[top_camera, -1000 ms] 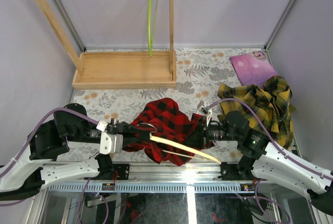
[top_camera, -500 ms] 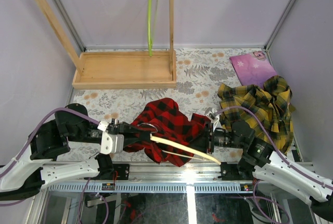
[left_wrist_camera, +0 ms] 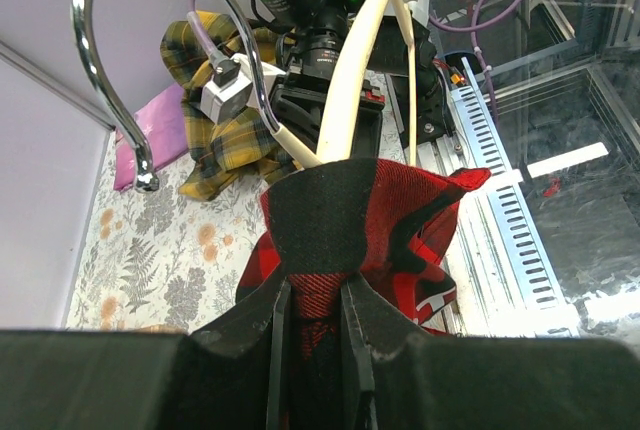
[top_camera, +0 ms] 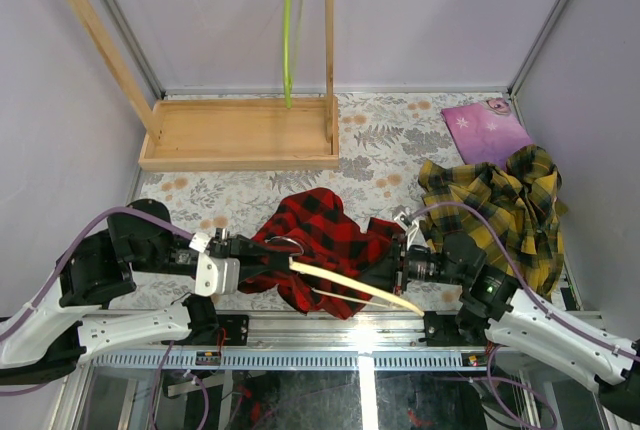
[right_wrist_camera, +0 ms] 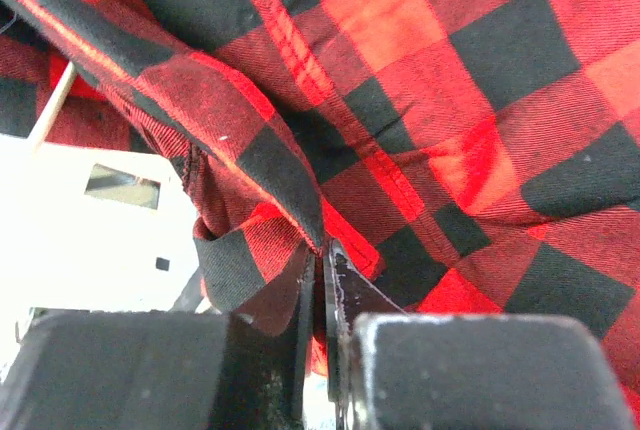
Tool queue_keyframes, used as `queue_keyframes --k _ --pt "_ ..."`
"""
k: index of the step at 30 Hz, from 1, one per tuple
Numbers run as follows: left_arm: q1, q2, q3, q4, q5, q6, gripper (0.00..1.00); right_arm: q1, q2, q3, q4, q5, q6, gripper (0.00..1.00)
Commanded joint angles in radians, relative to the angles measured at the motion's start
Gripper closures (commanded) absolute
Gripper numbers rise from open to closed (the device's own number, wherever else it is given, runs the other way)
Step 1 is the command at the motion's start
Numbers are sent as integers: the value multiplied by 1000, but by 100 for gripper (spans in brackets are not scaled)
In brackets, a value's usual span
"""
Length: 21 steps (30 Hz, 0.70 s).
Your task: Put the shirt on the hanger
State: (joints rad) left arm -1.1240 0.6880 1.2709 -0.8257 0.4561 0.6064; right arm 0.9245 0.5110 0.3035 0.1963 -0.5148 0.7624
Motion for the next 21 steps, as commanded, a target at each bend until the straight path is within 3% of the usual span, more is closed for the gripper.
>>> queue_keyframes --k 1,6,11,21 --pt "1 -24 -2 46 -4 62 100 -3 -73 100 -122 158 -67 99" --pt "2 -34 -16 65 -79 27 100 -3 -124 281 -399 394 -243 100" --pt "2 -47 -27 116 -148 0 100 -3 3 505 -649 518 -414 100" --pt "2 -80 -21 150 -278 12 100 -2 86 667 -772 673 -504 100"
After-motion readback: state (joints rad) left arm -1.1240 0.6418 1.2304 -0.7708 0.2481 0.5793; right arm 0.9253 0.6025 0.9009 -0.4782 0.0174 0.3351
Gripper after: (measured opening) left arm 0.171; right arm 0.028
